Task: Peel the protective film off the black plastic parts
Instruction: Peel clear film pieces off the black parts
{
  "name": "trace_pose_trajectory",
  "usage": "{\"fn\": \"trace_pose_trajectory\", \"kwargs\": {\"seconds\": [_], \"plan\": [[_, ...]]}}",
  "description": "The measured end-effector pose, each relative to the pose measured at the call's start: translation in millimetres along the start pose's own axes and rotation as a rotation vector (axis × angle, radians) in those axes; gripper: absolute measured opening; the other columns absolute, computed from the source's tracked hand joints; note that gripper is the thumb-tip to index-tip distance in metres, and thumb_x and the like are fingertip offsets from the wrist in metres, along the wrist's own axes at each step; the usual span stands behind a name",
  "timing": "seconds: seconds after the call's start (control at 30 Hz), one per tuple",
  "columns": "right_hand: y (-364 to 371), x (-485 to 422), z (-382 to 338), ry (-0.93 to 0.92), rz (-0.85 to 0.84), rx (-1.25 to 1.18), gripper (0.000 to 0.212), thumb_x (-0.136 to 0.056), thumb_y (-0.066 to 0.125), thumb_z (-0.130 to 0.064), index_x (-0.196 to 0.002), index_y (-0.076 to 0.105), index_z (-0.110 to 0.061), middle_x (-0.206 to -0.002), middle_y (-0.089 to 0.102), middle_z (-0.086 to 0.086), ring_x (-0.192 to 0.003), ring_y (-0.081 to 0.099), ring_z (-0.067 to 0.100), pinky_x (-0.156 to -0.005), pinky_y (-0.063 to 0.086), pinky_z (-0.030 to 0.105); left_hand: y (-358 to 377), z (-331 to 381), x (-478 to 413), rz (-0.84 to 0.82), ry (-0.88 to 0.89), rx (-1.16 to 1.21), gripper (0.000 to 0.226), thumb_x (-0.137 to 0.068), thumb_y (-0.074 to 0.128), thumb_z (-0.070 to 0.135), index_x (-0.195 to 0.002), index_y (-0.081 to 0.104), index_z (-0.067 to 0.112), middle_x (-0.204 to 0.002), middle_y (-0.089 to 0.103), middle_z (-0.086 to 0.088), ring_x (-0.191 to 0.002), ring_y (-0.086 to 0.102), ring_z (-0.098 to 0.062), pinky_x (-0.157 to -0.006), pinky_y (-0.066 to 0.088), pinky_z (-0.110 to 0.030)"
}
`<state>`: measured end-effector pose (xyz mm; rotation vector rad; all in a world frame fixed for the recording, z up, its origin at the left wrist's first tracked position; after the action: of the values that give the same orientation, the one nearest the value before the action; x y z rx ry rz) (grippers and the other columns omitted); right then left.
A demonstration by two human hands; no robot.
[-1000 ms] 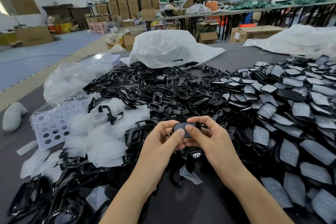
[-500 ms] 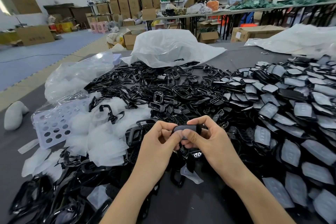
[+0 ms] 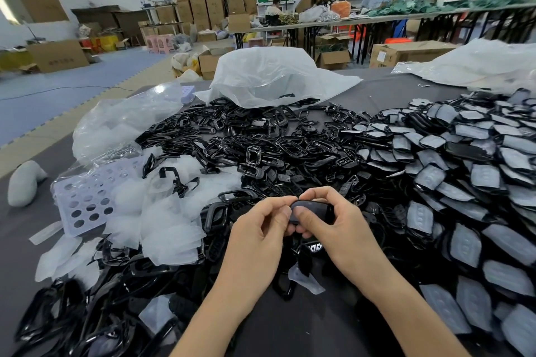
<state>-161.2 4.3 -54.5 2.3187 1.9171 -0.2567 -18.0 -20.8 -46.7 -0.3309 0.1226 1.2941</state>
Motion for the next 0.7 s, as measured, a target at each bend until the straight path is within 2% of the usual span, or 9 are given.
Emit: {"fn": "trace_pose_trajectory", "kwargs": {"seconds": [0.2, 0.3, 0.43, 0.57, 0.7], "plan": [[1.0, -0.2, 0.0, 0.011, -0.032, 0.024, 0.014, -0.097, 0.064, -0.011, -0.104, 0.065, -0.022, -0.085, 0.075, -0.013, -0.07, 0.07, 0.002, -0.066, 0.053, 0.014, 0.2, -0.5, -0.8, -0.012, -0.011, -0.03, 0.021, -0.098, 0.06, 0.012, -0.103, 0.071, 0.029, -0.088, 0.076, 0.006, -0.085, 0.072, -0.011, -0.081, 0.056, -0.025], [1.8, 0.8, 0.2, 0.015, -0.046, 0.018, 0.013, -0.099, 0.062, -0.012, -0.105, 0.067, -0.022, -0.087, 0.077, -0.01, -0.072, 0.071, 0.005, -0.067, 0.054, 0.015, -2.6, -2.2, -1.7, -0.017, 0.007, -0.107, 0.021, -0.097, 0.061, 0.016, -0.099, 0.069, 0.035, -0.081, 0.072, 0.008, -0.077, 0.069, -0.011, -0.076, 0.056, -0.028], [1.0, 0.6, 5.0, 0.045, -0.013, -0.066, 0.017, -0.099, 0.061, -0.012, -0.11, 0.068, -0.024, -0.096, 0.077, -0.002, -0.077, 0.075, 0.017, -0.072, 0.057, 0.021, -5.1, -3.6, -1.3, 0.012, 0.053, -0.183, 0.021, -0.099, 0.055, 0.021, -0.099, 0.063, 0.04, -0.077, 0.069, 0.008, -0.069, 0.068, -0.016, -0.071, 0.056, -0.035], [2.6, -1.0, 8.2, 0.125, 0.002, -0.303, 0.02, -0.101, 0.058, -0.01, -0.103, 0.075, -0.02, -0.092, 0.078, 0.013, -0.08, 0.076, 0.023, -0.072, 0.059, 0.021, -5.7, -2.4, -1.2, 0.053, 0.066, -0.157, 0.02, -0.098, 0.056, 0.022, -0.095, 0.063, 0.041, -0.073, 0.067, 0.006, -0.067, 0.067, -0.01, -0.069, 0.055, -0.03], [5.0, -2.7, 9.6, 0.182, 0.006, -0.443, 0.027, -0.101, 0.054, -0.008, -0.094, 0.078, -0.018, -0.09, 0.076, 0.017, -0.074, 0.074, 0.021, -0.067, 0.058, 0.022, -5.2, -4.2, -3.0, 0.053, 0.065, -0.146, 0.019, -0.097, 0.057, 0.022, -0.095, 0.064, 0.04, -0.072, 0.066, 0.005, -0.068, 0.066, -0.012, -0.069, 0.054, -0.027]]}}
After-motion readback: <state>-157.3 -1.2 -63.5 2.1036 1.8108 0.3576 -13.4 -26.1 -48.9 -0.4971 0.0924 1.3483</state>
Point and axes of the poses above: each hand's wrist, its own x-axis away from the middle knuckle, its own y-axis out of the palm, z = x × y, the point moved 4 cm from there along -x, towards the middle knuckle
